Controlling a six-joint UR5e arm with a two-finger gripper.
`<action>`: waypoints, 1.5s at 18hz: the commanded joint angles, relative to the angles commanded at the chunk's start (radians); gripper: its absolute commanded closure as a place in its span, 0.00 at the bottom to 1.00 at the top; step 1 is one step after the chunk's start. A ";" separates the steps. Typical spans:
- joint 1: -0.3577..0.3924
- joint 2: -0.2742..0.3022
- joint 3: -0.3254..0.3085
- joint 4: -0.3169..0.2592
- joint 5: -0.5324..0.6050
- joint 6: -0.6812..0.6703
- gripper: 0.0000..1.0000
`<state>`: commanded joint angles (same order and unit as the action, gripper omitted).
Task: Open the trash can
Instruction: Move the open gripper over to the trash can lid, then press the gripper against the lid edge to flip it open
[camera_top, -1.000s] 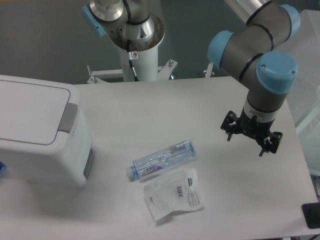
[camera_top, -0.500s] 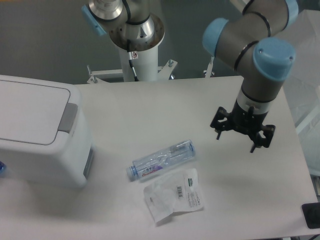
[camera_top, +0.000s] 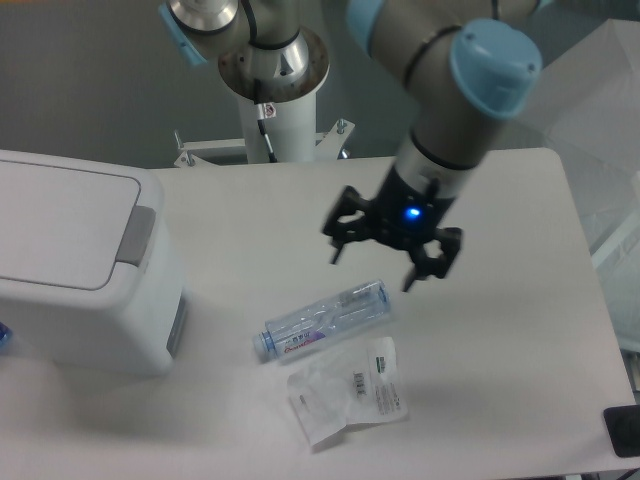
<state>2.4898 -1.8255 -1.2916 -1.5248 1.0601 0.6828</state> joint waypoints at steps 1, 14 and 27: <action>-0.020 0.005 -0.012 0.002 -0.006 -0.014 0.00; -0.123 0.106 -0.166 0.166 -0.009 -0.177 0.00; -0.183 0.129 -0.269 0.262 -0.006 -0.174 0.00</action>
<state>2.3071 -1.6966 -1.5601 -1.2625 1.0538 0.5093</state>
